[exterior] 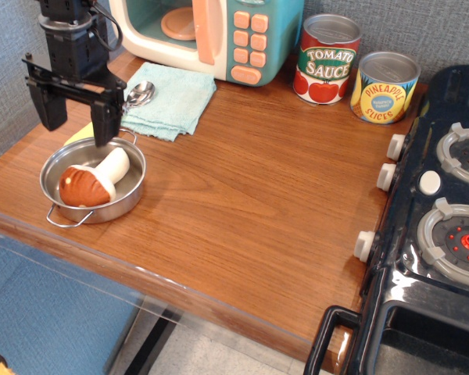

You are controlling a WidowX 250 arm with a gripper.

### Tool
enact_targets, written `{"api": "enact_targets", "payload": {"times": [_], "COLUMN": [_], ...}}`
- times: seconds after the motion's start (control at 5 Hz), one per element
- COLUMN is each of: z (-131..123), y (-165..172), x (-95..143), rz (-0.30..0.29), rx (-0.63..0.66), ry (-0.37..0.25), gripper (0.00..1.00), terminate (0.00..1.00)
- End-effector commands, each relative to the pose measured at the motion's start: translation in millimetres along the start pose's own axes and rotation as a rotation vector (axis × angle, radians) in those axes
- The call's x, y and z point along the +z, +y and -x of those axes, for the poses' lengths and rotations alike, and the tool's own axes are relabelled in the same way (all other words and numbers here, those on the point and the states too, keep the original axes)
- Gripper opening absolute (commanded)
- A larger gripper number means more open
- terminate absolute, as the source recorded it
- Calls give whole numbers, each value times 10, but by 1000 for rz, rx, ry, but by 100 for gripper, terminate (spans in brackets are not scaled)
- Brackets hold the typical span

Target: Move the spoon to the front right of the table

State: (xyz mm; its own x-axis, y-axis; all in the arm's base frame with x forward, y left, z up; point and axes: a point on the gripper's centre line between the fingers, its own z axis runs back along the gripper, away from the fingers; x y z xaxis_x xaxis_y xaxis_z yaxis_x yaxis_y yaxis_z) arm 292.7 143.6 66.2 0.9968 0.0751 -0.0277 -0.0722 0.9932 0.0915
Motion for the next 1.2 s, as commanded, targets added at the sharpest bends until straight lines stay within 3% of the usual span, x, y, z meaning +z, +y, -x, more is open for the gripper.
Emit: {"api": "enact_targets", "payload": {"times": [0.0, 0.6, 1.0], "z": [-359, -549, -612], "y": [168, 247, 254], "x": [-99, -101, -354], "rz": [-61, -113, -114], "rx": [45, 29, 36], "ry": [33, 42, 88], "gripper": [100, 100, 100], "terminate": [0, 0, 0]}}
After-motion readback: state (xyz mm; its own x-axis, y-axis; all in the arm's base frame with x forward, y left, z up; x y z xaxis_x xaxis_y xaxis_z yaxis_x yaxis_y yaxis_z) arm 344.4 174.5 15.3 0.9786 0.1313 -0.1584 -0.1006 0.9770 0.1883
